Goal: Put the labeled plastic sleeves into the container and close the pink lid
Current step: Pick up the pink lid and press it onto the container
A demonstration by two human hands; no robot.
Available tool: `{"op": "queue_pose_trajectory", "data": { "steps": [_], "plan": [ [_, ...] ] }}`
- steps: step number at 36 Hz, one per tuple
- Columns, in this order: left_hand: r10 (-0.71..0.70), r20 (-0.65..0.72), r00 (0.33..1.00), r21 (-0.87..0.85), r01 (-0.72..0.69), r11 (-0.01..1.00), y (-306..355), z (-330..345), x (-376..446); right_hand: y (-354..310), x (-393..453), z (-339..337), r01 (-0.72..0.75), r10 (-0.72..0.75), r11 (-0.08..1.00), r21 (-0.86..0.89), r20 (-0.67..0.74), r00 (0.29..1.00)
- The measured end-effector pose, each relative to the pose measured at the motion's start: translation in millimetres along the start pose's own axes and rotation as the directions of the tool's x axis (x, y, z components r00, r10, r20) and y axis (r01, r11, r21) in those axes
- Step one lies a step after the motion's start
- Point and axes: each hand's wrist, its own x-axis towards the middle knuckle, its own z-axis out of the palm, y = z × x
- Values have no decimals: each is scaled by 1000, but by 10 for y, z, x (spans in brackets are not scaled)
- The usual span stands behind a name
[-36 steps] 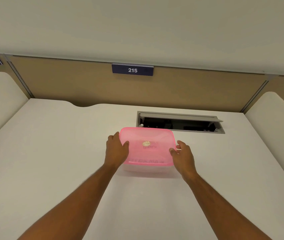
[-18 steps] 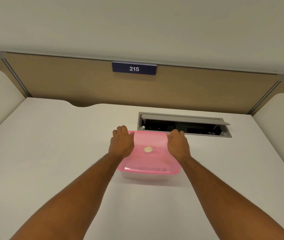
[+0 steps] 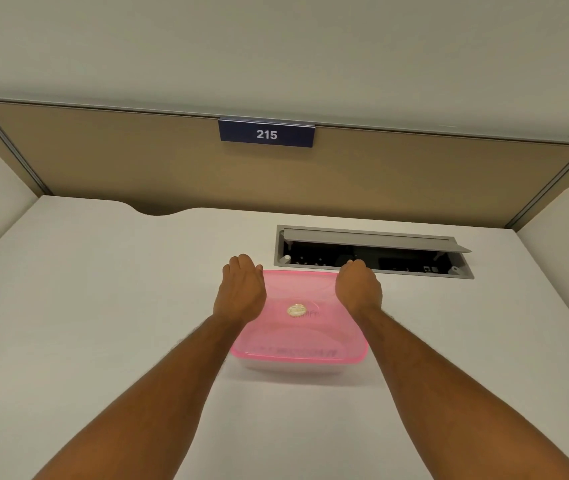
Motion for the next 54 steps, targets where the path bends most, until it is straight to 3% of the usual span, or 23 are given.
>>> {"op": "queue_pose_trajectory", "data": {
  "steps": [10,21,27,32,38,42,47,54],
  "plan": [
    [13,-38,999,16,-13,1000,-1,26,-17,41,59,19,-70,78,995,-66,118,990],
    [-41,-57,998,11,42,999,38,-2,-34,47,-43,-1,-55,63,989,138,-52,997],
    [-117,-83,990,-47,113,992,81,-63,-51,124,-299,-98,62,-55,995,77,-98,994],
    [-211,-54,976,-80,207,975,129,-157,-117,257,-571,-132,-22,23,1000,21,-65,998],
    [-267,-34,963,31,268,963,133,-291,-427,363,-762,-142,-204,197,975,92,79,977],
    [-390,25,921,-58,390,919,139,-294,-686,347,-826,-111,-253,235,958,135,137,962],
    [-449,70,891,-80,454,887,156,-280,-776,332,-936,-49,-346,331,914,211,102,938],
    [-436,43,899,-92,438,894,130,-262,-784,351,-946,5,-316,318,918,240,32,948]
  ]
}}
